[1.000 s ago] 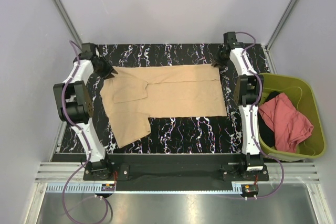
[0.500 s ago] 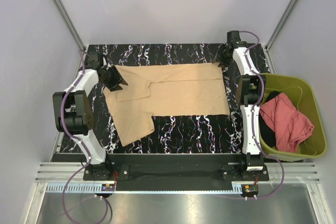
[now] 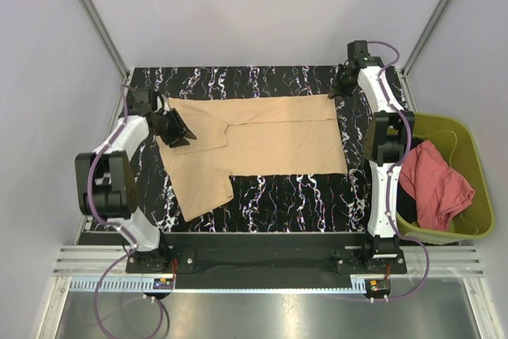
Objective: Fold and stack the t-shirts
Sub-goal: Fold the tshirt
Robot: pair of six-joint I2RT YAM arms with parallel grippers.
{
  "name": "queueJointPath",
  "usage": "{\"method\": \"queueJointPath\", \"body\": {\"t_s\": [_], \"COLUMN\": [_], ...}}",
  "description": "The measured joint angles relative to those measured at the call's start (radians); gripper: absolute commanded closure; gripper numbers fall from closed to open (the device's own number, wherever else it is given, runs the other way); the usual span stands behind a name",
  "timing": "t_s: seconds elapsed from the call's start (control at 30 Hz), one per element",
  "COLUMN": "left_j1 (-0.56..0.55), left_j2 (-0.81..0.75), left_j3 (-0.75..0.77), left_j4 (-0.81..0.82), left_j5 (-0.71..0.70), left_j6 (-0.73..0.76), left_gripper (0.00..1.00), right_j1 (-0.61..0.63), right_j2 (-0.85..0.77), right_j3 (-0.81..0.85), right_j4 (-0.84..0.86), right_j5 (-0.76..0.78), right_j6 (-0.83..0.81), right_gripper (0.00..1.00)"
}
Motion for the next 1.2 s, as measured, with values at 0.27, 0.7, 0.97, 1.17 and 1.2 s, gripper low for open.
{"method": "queueJointPath", "body": {"t_s": [0.27, 0.7, 0.97, 1.17, 1.2], "left_j1": [0.001, 0.127, 0.16, 0.122, 0.112], "left_j2": [-0.245, -0.454, -0.468, -0.518, -0.518], "left_j3": [-0.15, -0.309, -0.483, -0.563, -0.578], "left_j4": [-0.028, -0.181, -0.279, -0.276, -0.276], "left_j5": [-0.027, -0.209, -0.213, -0.227, -0.229], "left_j6": [-0.029, -0.113, -0.188, -0.225, -0.23], "left_gripper": [0.58, 0.55, 0.52, 0.51, 0.51], "right_j1": [0.001, 0.02, 0.134, 0.219, 0.219], "right_j2": [0.001, -0.055, -0.481, -0.758, -0.783], "right_j3": [-0.142, -0.206, -0.502, -0.821, -0.869], "right_j4": [0.011, -0.007, -0.007, 0.055, 0.055], "right_j5": [0.053, 0.118, 0.097, 0.013, 0.003], "right_j6": [-0.004, -0.018, -0.025, 0.006, 0.013], "right_gripper": [0.88, 0.48, 0.42, 0.42, 0.41]}}
